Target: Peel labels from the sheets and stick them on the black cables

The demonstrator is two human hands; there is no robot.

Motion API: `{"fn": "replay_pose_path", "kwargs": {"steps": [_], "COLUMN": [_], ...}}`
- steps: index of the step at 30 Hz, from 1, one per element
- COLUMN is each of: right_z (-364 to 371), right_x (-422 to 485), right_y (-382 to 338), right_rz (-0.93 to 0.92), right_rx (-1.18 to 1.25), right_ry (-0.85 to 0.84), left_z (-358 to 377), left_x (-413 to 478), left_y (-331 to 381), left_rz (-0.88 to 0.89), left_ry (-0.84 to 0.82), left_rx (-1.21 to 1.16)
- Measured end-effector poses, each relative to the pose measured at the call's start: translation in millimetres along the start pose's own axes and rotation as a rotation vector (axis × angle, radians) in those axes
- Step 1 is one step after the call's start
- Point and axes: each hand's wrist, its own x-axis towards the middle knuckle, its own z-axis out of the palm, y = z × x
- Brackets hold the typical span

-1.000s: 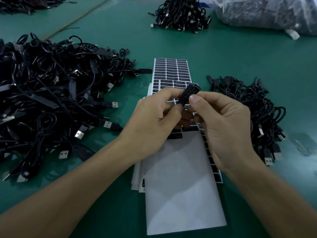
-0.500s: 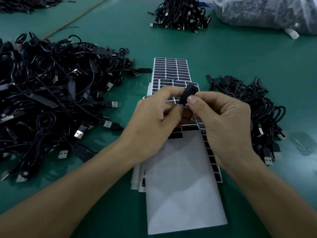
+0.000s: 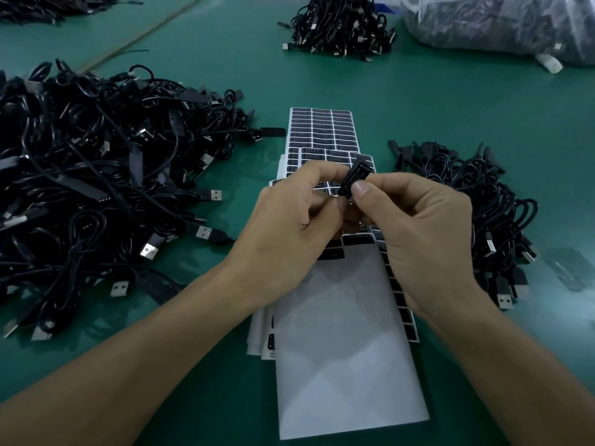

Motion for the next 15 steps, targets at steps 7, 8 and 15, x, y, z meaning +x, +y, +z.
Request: {"fn": "replay_pose_path", "kwargs": {"steps": [7,8,15], "right_z": [2.0,2.3,3.7], "right_x": [-1.6,-1.7,-2.6], "right_y": [0.7,0.7,2.9], "right_rz": [-0.018,-0.023,-0.067], "right_rx": [-0.022,-0.026,-0.079], "right_ry": [0.025,0.028,0.037], "left_z": [1.6,1.9,5.4], "left_x": [-0.3,-0.3,-1.3], "left_y": [-0.2,0.3,5.0], "left_rz": [-0.021,-0.029,-0.064], "left_ry": [0.007,0.009,0.054], "left_rx": [-0.034,-0.04,-0.113]}}
